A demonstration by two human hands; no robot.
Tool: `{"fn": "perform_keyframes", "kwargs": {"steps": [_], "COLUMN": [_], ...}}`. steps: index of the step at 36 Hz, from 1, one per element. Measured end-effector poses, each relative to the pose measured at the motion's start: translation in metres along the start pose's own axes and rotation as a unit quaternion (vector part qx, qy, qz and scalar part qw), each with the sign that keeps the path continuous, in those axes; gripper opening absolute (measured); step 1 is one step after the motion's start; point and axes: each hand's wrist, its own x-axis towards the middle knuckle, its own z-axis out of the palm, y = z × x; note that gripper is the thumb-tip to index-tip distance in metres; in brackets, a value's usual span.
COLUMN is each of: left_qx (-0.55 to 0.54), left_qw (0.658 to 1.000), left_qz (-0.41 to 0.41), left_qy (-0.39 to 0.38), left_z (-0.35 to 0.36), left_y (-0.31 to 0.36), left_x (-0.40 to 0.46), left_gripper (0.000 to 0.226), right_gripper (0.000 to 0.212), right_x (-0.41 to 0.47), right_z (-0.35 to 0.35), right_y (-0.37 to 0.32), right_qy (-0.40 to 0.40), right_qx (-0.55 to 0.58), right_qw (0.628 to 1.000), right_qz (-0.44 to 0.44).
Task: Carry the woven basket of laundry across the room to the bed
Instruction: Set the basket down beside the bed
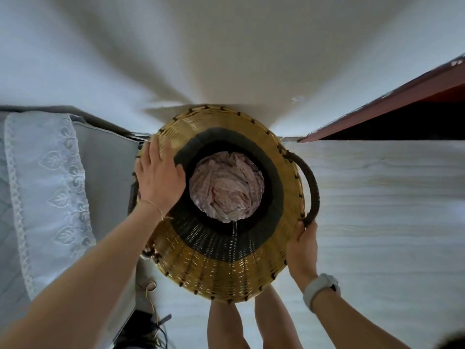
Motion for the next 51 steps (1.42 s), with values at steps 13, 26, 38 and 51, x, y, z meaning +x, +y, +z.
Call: {"fn": "perform_keyframes", "kwargs": {"steps": [13, 26, 38, 51], "left_qx": [-0.119, -0.228, -0.18, -0.158], "left_qw": [0.967, 0.953, 0.96, 0.934], "left_qz": [-0.225, -0.192, -0.192, -0.307], "left_qy": [0.0, 0.05, 0.093, 0.089], "left_z": [0.033, 0.043, 0.041, 0.051], "left_y": [-0.021, -0.045, -0.066, -0.113], "left_x": [-0.009, -0.018, 0.012, -0.034], "left_gripper": [0.071, 0.065, 0.034, 0.036], "right_gripper": [0.027, 0.06, 0.037, 0.038], "right_x": [0.065, 0.061, 0.066, 0.085], "right_z": [-0.003, 0.003, -0.003, 0.018], "right_y": [-0.049, -0.033, -0.019, -0.055], "right_qy": [0.035, 0.058, 0.091, 0.041], "right_qx": [-0.127, -0.163, -0.235, -0.275], "right_qw": [0.989, 0.985, 0.964, 0.94], "right_qz": [-0.074, -0.018, -0.086, -0.2]}}
